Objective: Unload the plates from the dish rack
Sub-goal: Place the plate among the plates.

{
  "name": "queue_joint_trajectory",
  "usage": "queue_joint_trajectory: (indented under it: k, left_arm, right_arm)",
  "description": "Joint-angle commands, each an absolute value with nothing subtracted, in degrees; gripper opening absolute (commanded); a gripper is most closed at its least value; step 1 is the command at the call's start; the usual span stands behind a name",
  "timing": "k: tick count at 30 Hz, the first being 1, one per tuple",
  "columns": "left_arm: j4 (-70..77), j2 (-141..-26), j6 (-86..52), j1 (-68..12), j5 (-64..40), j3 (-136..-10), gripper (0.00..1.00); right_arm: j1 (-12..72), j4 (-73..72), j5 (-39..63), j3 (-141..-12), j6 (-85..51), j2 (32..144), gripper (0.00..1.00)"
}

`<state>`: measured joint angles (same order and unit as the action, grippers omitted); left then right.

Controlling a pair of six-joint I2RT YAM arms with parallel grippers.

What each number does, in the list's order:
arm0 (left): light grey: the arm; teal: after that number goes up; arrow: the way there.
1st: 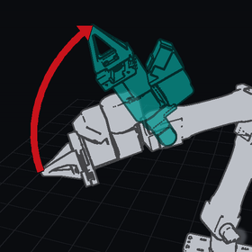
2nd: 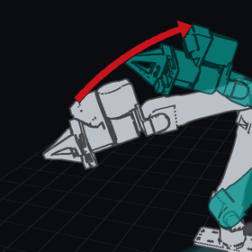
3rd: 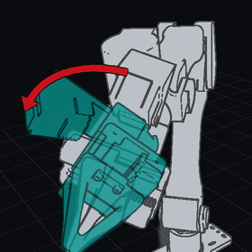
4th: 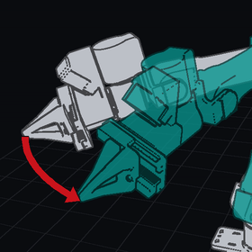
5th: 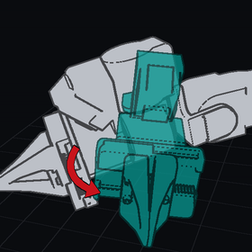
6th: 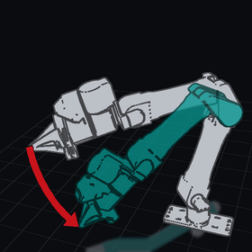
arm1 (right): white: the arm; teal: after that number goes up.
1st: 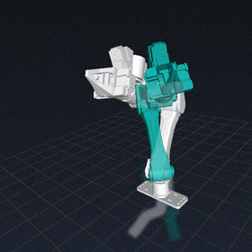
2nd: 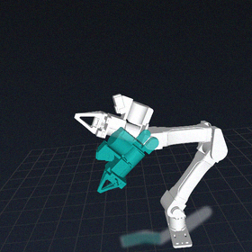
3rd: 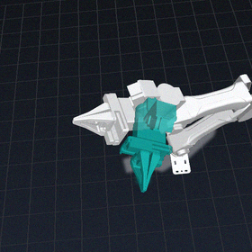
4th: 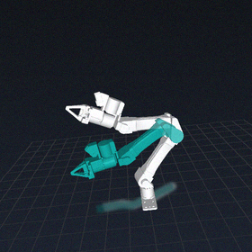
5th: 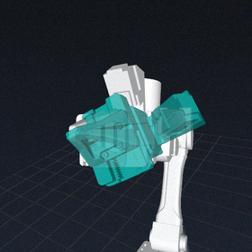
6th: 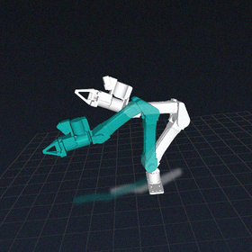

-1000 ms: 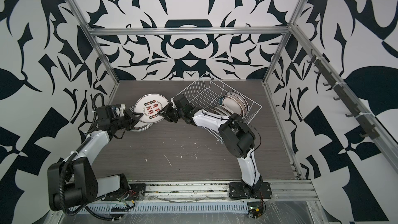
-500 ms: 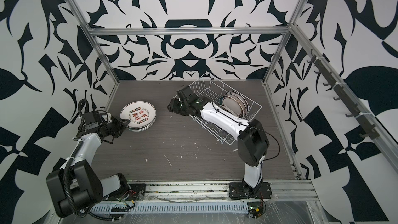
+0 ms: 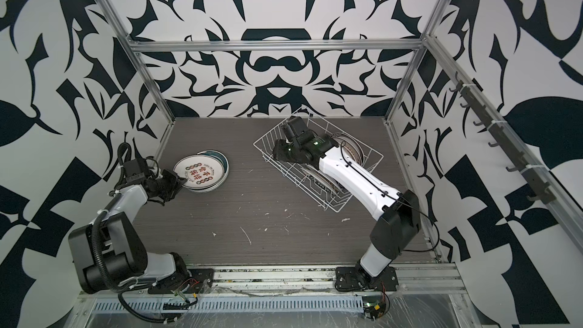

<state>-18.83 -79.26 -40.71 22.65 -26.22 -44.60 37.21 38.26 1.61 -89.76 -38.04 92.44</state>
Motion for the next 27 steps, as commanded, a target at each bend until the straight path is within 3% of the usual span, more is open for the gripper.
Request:
queue_joint_trajectory:
  k: [1,4,13,27]
  left_arm:
    - [-18.71,-80.13,-39.99,22.94,-25.96,-47.24,0.0]
    - [-18.73,-80.42,-40.04,22.94,-24.97,-47.37,0.0]
    - [-21.18,-82.51,-39.81,22.94,-22.8,-48.93,0.25]
    - [-22.48,-86.47,-40.21,22.77,-21.54,-50.95,0.46]
  right_arm:
    - [35.89,39.46,0.79,-88.71,-35.6,89.66,0.61]
    - [34.87,39.88,1.47,-88.29,-34.97,89.21,0.61]
    - [32.18,40.67,2.79,-87.44,-33.61,88.24,0.62]
    - [28.3,48.2,5.0,-92.57,-26.16,89.6,0.65]
